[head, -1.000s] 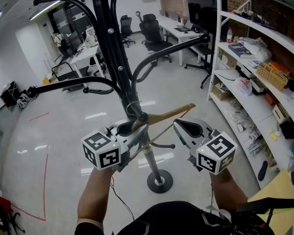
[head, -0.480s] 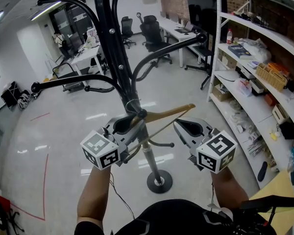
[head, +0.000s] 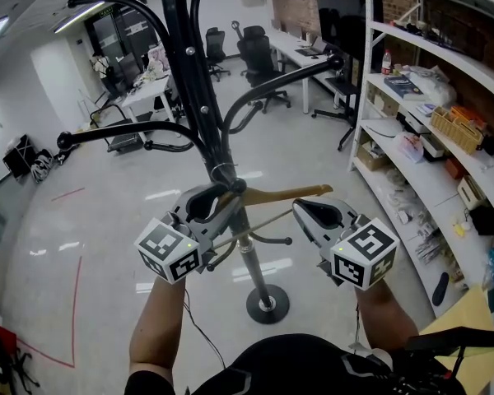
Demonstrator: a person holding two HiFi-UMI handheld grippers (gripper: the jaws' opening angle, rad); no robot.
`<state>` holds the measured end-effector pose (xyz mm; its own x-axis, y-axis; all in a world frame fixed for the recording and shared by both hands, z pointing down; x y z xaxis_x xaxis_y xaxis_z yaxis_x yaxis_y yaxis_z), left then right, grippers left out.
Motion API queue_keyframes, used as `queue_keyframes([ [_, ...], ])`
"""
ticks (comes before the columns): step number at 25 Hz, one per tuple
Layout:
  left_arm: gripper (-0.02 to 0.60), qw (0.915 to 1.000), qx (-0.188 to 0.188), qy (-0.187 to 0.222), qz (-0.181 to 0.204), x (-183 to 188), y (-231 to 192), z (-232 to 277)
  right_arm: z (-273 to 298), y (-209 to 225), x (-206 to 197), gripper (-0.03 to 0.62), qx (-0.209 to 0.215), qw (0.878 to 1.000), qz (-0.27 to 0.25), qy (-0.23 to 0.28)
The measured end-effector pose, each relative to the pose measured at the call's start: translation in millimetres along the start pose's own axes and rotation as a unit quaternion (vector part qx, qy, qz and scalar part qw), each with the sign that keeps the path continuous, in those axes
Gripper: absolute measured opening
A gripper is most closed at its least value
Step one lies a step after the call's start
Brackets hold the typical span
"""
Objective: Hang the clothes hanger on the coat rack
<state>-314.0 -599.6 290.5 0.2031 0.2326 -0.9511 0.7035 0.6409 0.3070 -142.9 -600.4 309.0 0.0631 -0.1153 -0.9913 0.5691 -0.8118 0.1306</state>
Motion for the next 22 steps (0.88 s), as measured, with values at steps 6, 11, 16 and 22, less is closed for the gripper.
queue_keyframes([
  [6,0.135,0.9996,0.021,-0.006,0.017,2.3,-4.8,-5.9,-5.2,-1.7,-0.8,0.006,0.001,1.000,0.001,-0.001],
  [11,0.146,0.9976,0.037,0.005,0.058,10.0,-4.0,-14.4,-8.3,-1.9,-4.1,0.006,-0.001,1.000,0.005,-0.003],
  [16,0.146,0.9965,0.032,0.004,0.077,21.0,0.1,-22.0,-11.7,-2.8,-2.3,0.006,-0.004,1.000,0.007,-0.001],
  [22,0.146,0.9948,0.051,0.000,0.088,44.1,14.9,-53.6,-12.2,-12.6,-1.2,0.006,-0.004,1.000,0.009,0.000],
])
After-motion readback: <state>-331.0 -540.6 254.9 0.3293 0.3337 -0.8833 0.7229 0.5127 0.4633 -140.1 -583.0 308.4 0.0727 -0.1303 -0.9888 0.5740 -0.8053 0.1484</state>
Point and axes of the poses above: the fingertips, and each gripper's own axes: z forward along the fingers, y to its right, x out of its top, the point moved 4 cm from there along -z, backward along the fingers, and after that the axes turned 9 degrees about z, right-handed, at the moved point
